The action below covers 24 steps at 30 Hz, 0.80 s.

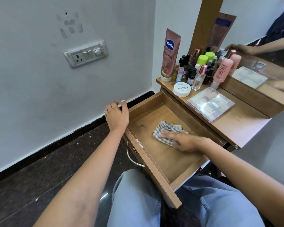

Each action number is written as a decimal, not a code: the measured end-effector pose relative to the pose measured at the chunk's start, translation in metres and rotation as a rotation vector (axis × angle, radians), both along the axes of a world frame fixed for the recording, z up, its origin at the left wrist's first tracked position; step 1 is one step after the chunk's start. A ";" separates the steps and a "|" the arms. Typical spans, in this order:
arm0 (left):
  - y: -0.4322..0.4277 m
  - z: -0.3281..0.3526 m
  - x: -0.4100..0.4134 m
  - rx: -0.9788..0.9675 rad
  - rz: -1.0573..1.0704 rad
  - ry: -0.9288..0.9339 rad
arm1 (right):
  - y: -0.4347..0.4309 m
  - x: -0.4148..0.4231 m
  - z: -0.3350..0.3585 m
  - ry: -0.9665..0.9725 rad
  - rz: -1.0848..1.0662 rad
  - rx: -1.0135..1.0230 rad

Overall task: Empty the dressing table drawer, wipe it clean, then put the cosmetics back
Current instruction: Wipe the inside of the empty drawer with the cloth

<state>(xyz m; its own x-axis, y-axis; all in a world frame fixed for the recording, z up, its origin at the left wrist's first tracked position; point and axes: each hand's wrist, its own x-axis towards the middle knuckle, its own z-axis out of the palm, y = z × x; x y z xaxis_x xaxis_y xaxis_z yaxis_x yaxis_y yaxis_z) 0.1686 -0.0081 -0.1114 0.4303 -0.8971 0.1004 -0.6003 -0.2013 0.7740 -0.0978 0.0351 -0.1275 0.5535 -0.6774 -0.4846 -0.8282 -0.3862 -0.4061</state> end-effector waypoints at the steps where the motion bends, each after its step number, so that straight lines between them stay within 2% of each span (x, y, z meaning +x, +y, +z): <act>1: 0.000 0.000 0.000 0.000 -0.001 -0.003 | -0.006 0.001 0.001 -0.012 -0.034 -0.003; 8: -0.003 -0.002 0.000 -0.006 0.012 0.002 | -0.046 0.044 -0.004 -0.110 -0.229 -0.013; 17: -0.003 -0.003 0.001 -0.001 0.014 -0.010 | -0.036 0.123 -0.019 -0.163 -0.108 0.009; 24: -0.003 -0.002 0.000 0.006 0.016 -0.029 | 0.009 0.109 0.014 -0.060 -0.053 -0.019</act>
